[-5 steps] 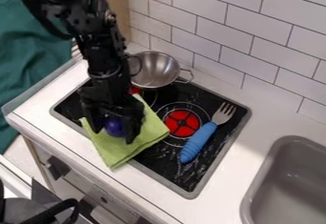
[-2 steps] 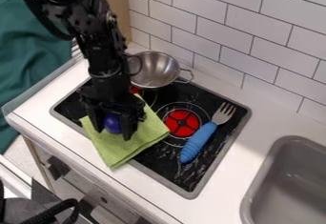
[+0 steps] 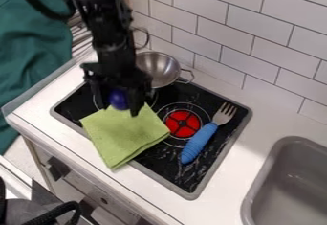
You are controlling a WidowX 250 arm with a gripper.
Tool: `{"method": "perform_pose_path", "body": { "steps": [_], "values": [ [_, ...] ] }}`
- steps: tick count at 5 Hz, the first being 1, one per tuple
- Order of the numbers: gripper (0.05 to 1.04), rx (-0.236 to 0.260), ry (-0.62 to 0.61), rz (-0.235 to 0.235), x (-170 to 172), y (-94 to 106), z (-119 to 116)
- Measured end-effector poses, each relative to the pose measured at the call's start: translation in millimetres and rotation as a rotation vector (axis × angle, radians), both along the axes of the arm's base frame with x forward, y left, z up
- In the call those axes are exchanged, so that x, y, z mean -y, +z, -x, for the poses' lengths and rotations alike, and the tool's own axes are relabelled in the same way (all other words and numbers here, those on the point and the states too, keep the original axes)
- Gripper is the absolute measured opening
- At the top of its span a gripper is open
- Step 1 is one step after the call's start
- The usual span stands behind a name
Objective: Put the eggplant in the pot and move the blue fork to the left side of the stove
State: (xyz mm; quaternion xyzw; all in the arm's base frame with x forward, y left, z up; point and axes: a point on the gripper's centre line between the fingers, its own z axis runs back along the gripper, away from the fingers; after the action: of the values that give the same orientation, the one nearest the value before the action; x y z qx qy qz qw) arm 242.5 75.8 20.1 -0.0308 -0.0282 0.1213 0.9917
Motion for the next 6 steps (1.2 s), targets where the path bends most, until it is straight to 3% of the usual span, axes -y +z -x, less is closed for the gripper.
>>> {"method": "perform_pose_path", "body": {
  "steps": [1, 3, 4, 5, 6],
  "values": [
    [0.706, 0.027, -0.011, 0.016, -6.2, 3.6, -27.4],
    [0.706, -0.024, -0.059, 0.053, -19.4, -25.3, -71.6],
    [0.782, -0.015, -0.074, 0.053, -23.8, -33.1, -85.3],
    [1.007, -0.015, -0.072, 0.059, -22.8, -34.1, -85.3],
    [1.007, -0.015, -0.079, 0.041, -12.5, -27.3, -77.7]
  ]
}}
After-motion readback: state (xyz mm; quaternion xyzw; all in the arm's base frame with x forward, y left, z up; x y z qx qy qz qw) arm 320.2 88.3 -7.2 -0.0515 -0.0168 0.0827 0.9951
